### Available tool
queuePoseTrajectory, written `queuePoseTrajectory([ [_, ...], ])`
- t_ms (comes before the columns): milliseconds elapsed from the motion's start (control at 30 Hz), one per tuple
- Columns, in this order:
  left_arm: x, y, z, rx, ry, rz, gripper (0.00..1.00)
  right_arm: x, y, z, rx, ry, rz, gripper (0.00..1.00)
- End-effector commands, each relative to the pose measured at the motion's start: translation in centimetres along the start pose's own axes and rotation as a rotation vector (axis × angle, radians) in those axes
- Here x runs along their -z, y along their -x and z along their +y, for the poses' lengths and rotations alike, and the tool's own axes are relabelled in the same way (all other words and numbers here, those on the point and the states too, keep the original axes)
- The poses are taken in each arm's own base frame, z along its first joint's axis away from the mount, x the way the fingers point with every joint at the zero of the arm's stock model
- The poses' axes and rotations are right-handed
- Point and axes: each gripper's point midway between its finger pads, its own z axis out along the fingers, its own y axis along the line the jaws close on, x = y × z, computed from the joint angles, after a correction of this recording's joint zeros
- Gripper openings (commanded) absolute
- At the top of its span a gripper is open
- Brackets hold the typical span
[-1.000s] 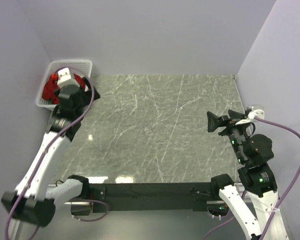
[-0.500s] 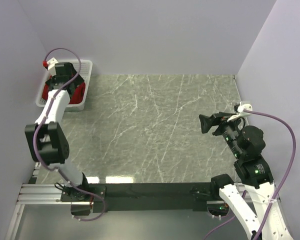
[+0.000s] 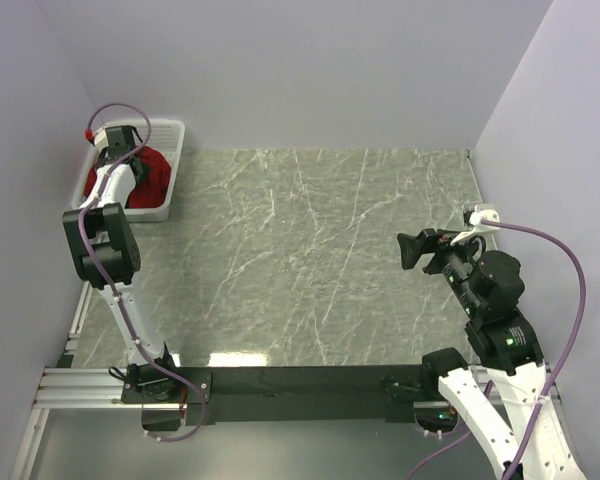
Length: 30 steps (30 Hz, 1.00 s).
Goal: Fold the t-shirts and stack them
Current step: Grab the tshirt from the pile, then move the tshirt to the center of the board
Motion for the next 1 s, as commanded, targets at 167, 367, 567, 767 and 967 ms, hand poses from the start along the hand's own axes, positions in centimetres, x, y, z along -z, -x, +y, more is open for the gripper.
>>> queuePoseTrajectory([
  [167,5.3,5.7,-4.9,-0.011,-0.245,-0.1,0.01,0.0,0.6,-0.4,-0.003,-0.026,-0.025,0.98],
  [367,16.0,10.7,-10.3,-0.009,-0.492,-0.19,0.01,-0.1,1.2,-0.1,-0.002,-0.016,-0.045,0.99],
  [567,29.4,10.5,-17.8,-0.107,-0.783,-0.251,0.01,-0.3,2.0,0.3,-0.02,-0.001,-0.059,0.99],
  [767,43.8,8.0,-23.3,-0.178,-1.11,-0.291,0.01,0.2,3.1,0.6,-0.036,0.007,-0.092,0.99],
  [967,52.2,5.0,-24.4,-0.141,-1.352,-0.22,0.01,1.1,4.0,1.3,-0.055,0.041,-0.127,0.98],
])
